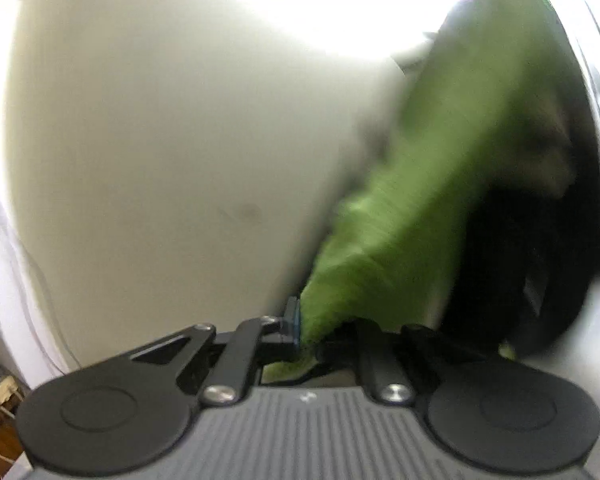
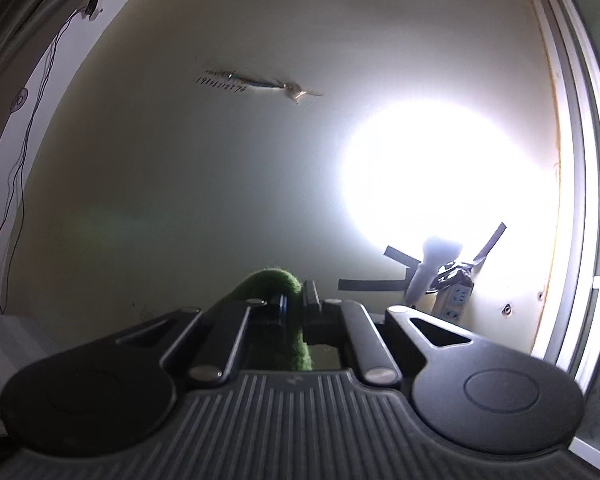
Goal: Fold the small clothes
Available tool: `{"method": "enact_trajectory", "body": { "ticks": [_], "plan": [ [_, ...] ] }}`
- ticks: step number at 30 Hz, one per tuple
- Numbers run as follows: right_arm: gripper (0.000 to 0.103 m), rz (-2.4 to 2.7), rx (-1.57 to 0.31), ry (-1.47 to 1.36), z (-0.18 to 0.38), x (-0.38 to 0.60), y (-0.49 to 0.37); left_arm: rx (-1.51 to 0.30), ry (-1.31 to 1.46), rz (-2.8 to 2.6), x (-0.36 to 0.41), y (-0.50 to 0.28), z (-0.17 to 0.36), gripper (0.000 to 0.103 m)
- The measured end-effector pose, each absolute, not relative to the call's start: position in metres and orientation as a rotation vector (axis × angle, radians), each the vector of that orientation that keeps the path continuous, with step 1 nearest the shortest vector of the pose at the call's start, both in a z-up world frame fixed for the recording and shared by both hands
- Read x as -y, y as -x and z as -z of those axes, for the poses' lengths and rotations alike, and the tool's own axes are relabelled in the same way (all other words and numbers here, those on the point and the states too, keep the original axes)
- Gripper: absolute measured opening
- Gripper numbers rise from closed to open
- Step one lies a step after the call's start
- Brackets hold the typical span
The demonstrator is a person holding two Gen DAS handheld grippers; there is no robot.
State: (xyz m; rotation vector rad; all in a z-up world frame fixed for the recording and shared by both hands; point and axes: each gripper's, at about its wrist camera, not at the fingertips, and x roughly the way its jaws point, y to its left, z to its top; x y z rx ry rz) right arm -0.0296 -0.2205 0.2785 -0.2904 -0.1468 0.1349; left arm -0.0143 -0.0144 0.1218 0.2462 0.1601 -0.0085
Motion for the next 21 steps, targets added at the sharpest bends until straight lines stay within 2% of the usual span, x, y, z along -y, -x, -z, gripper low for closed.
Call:
{"method": "enact_trajectory", "body": {
  "ticks": [7, 12, 16, 21],
  "plan": [
    [0.009, -0.178, 0.223, 0.191, -0.325, 0.241, 0.062, 0.111, -0.045, -0.024, -0.066, 0.087, -0.262, 0.007],
    [0.009, -0.220, 0.282, 0.159, -0.372, 0.245, 0.099, 0.255, -0.018, -0.015, -0.075, 0.127, -0.332, 0.007],
    [0.009, -0.221, 0.291, 0.179, -0.395, 0.241, 0.110, 0.307, -0.036, -0.011, -0.070, 0.131, -0.360, 0.007],
    [0.009, -0.228, 0.199, 0.173, -0.378, 0.236, 0.066, 0.182, -0.064, -0.017, -0.063, 0.075, -0.347, 0.007]
  ]
}}
